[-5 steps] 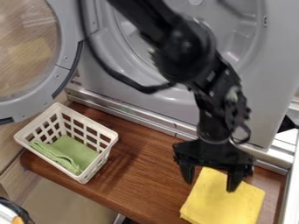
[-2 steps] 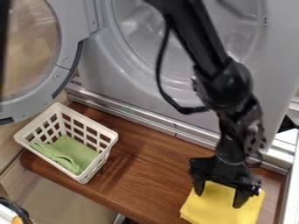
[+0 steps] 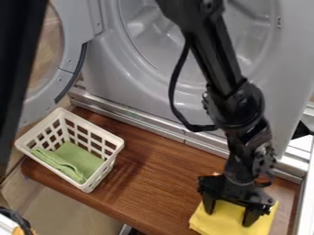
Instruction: Put the yellow cloth in the washing machine
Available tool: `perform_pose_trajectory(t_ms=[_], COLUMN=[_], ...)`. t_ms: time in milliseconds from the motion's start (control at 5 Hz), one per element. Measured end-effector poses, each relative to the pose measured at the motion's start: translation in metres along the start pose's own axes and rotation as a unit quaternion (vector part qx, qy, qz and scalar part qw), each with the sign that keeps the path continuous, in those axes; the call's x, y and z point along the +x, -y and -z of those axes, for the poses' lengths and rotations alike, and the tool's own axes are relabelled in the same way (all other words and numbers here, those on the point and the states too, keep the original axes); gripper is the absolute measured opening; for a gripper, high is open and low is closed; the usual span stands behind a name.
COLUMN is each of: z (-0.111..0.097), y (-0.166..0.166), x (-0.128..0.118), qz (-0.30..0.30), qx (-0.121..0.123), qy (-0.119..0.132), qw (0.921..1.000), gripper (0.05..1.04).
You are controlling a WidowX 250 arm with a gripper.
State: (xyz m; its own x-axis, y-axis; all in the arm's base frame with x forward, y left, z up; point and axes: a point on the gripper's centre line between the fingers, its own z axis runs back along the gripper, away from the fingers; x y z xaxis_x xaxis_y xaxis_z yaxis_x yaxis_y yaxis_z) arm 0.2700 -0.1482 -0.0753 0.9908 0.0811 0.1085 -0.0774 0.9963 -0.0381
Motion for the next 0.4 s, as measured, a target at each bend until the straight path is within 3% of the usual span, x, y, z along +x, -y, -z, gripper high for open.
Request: perform_pose_trajectory(t_ms=[200, 400], z=[0.0017, 0.0015], y=[0.0017, 0.0009], x=[0.0023, 0.0017], qz=[0.000, -0.004], qx=[0.002, 0.005], qy=[0.002, 0.004], qw=[1.0000, 1.0000], gripper=[0.947, 0.692])
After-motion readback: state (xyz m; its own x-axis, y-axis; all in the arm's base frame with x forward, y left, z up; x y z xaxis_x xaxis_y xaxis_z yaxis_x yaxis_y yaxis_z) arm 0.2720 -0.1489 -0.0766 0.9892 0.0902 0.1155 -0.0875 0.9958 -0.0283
